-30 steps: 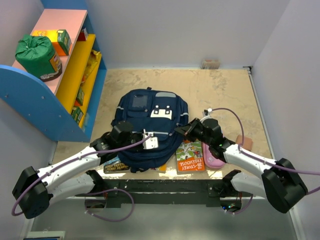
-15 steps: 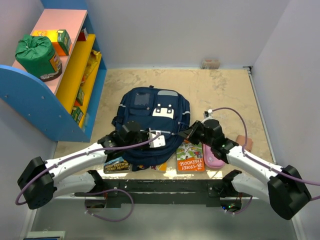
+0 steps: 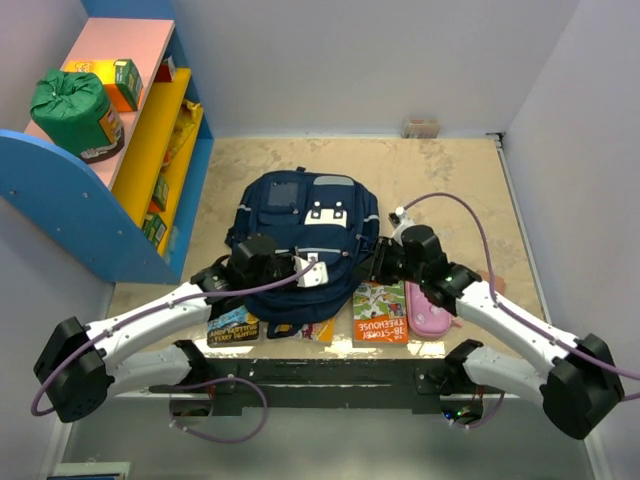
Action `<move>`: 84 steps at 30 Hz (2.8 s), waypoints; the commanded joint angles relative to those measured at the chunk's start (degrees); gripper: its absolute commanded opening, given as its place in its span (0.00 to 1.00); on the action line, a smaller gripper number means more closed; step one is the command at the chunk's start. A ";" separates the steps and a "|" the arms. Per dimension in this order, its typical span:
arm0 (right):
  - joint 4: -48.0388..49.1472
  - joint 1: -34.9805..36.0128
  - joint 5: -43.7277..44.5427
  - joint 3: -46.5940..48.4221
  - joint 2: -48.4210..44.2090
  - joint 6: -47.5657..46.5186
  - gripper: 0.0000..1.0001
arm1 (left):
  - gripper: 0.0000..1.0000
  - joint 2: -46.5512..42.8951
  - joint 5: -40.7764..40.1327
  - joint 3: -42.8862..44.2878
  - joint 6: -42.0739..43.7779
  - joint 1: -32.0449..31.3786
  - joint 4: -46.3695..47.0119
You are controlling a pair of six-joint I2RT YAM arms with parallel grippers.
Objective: Pack the student bag
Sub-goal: Unzip the student bag at the center of the board.
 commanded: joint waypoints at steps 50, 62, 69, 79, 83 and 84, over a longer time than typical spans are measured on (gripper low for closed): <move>14.17 10.04 3.71 4.01 6.07 -42.02 0.19 | 0.00 -12.78 4.86 -1.64 6.96 3.63 -7.67; 14.87 10.22 5.56 3.66 4.22 -42.54 0.17 | 0.00 -12.34 5.91 -1.11 7.05 3.63 -8.81; 14.79 10.04 6.09 4.01 5.18 -43.60 0.46 | 0.00 -12.25 6.27 -1.20 7.32 3.72 -9.25; 16.10 10.13 1.79 5.42 9.84 -40.79 0.24 | 0.00 -12.95 6.35 -1.99 6.96 3.72 -8.73; 16.63 10.48 2.13 4.10 7.92 -38.42 0.07 | 0.00 -12.43 6.79 -2.08 6.96 3.72 -8.37; 16.02 10.91 3.09 3.93 7.56 -37.54 0.01 | 0.00 -12.08 6.97 -2.08 7.05 3.72 -8.20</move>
